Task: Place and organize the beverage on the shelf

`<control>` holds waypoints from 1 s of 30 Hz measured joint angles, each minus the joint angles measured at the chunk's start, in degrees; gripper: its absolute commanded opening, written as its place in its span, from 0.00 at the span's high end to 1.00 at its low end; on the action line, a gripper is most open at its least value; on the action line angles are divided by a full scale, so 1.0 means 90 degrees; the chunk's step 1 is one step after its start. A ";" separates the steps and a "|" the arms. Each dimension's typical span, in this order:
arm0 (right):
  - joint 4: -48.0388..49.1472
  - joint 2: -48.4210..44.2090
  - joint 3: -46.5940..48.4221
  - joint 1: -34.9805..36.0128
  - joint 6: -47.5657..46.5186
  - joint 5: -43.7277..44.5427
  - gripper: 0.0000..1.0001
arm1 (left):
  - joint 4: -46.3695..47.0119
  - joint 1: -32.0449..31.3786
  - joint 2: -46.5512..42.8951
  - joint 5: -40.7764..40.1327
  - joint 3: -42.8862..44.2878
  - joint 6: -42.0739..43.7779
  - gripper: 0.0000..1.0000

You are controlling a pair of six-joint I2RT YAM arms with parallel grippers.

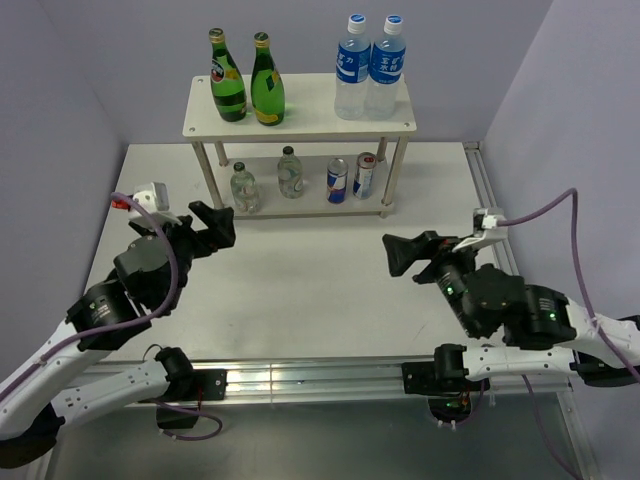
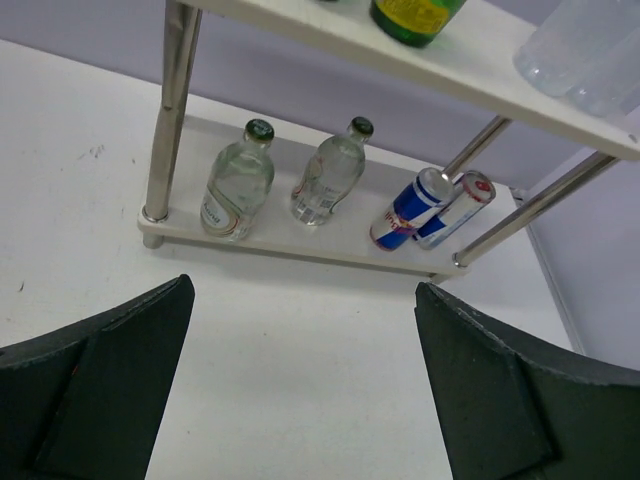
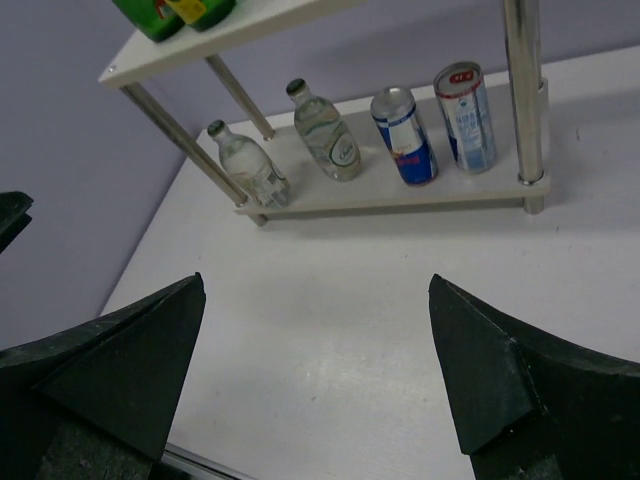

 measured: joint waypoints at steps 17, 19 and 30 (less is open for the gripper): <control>-0.0959 0.0117 0.1003 -0.0092 -0.1008 -0.0459 0.00 | -0.0682 -0.0005 0.0192 0.0340 0.0170 0.0313 0.01; -0.0959 0.0223 0.1035 -0.0129 -0.1066 -0.0461 0.00 | -0.0697 -0.0005 0.0182 0.0338 0.0170 0.0313 0.01; -0.0899 0.0799 0.1260 -0.0733 -0.1715 -0.0823 0.00 | -0.0804 -0.0005 0.0172 0.0299 0.0160 0.0313 0.01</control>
